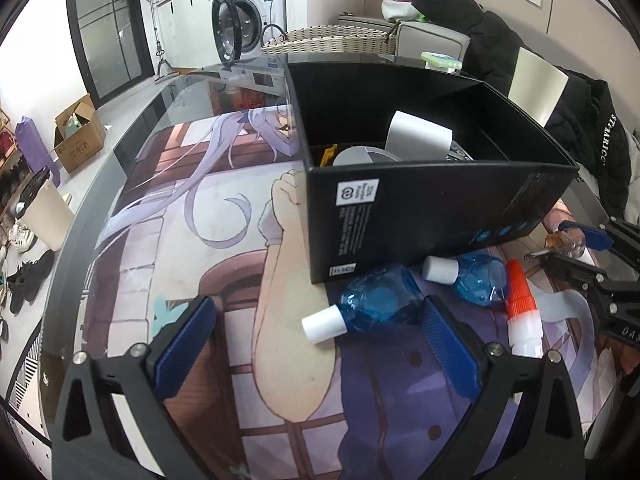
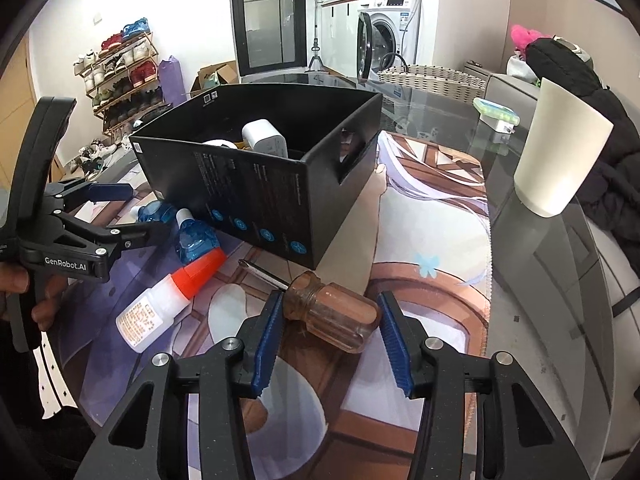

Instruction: Organize rigid objects

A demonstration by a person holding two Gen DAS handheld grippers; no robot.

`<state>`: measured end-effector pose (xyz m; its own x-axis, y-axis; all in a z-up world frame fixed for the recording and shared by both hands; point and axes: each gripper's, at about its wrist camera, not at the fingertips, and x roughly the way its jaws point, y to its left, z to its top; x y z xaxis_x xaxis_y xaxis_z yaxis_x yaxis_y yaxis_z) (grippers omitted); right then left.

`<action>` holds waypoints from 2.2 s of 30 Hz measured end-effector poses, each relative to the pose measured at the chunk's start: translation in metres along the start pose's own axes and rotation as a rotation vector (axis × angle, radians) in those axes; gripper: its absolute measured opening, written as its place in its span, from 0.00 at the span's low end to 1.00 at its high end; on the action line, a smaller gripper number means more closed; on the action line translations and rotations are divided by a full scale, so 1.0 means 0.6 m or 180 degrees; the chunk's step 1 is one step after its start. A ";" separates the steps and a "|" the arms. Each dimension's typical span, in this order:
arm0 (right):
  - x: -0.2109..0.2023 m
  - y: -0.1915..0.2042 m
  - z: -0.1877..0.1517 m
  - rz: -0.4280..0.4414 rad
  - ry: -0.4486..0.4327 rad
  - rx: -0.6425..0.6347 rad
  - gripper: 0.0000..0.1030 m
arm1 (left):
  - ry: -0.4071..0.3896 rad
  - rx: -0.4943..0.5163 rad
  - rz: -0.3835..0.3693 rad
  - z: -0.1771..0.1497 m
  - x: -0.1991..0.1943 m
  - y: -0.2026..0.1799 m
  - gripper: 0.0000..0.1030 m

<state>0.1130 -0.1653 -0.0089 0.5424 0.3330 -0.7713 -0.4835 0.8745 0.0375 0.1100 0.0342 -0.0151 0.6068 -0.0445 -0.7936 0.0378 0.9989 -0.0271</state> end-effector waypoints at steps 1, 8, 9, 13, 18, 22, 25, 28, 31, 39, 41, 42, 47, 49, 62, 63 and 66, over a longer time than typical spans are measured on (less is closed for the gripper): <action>-0.001 -0.001 -0.001 0.0001 -0.0003 0.0000 0.46 | -0.0032 0.0007 -0.0004 -0.002 -0.003 0.001 0.90; -0.003 -0.008 0.002 0.0007 -0.0039 0.0027 0.46 | -0.0205 0.0130 -0.0146 -0.010 -0.021 -0.004 0.54; -0.003 -0.007 0.002 0.0013 -0.0045 0.0023 0.46 | -0.0225 0.0133 -0.0174 -0.010 -0.023 -0.004 0.54; -0.005 -0.005 0.003 0.0026 -0.0071 0.0003 0.46 | -0.0309 0.0149 -0.0184 -0.012 -0.034 -0.007 0.54; -0.018 0.001 0.007 0.0038 -0.0146 -0.0035 0.46 | -0.0413 0.0126 -0.0215 -0.016 -0.050 -0.005 0.54; -0.035 0.003 0.011 0.0045 -0.0245 -0.0064 0.46 | -0.0538 0.0086 -0.0244 -0.013 -0.070 0.000 0.54; -0.051 0.006 0.016 0.0047 -0.0331 -0.0087 0.46 | -0.0649 0.0064 -0.0257 -0.009 -0.088 0.002 0.54; -0.068 0.007 0.024 0.0064 -0.0422 -0.0113 0.46 | -0.0775 0.0033 -0.0296 -0.003 -0.108 0.004 0.54; -0.083 0.011 0.036 0.0065 -0.0505 -0.0156 0.46 | -0.0890 0.0040 -0.0314 0.009 -0.124 0.002 0.54; -0.100 0.016 0.078 0.0182 -0.0686 -0.0240 0.46 | -0.1079 0.0170 -0.0266 0.063 -0.139 -0.023 0.54; -0.092 0.018 0.092 0.0227 -0.0676 -0.0280 0.46 | -0.1095 0.0228 -0.0261 0.076 -0.136 -0.034 0.54; -0.087 0.019 0.098 0.0234 -0.0656 -0.0304 0.46 | -0.1121 0.0273 -0.0232 0.082 -0.134 -0.041 0.54; -0.059 0.018 0.126 0.0219 -0.0585 -0.0332 0.46 | -0.1138 0.0307 -0.0203 0.106 -0.123 -0.053 0.54; -0.051 0.016 0.135 0.0220 -0.0576 -0.0320 0.46 | -0.1150 0.0285 -0.0192 0.115 -0.119 -0.051 0.54; -0.012 0.022 0.163 0.0268 -0.0509 -0.0357 0.46 | -0.1067 0.0195 -0.0060 0.144 -0.081 -0.023 0.54; -0.009 0.025 0.164 0.0269 -0.0505 -0.0375 0.46 | -0.1056 0.0192 -0.0065 0.144 -0.077 -0.022 0.54; -0.002 0.028 0.169 0.0252 -0.0485 -0.0423 0.46 | -0.1010 0.0173 -0.0056 0.146 -0.063 -0.021 0.54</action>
<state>0.1738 -0.1150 0.0572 0.5918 0.4570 -0.6641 -0.6096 0.7927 0.0022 0.1558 0.0222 0.0685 0.8226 -0.0723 -0.5640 0.0877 0.9961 0.0003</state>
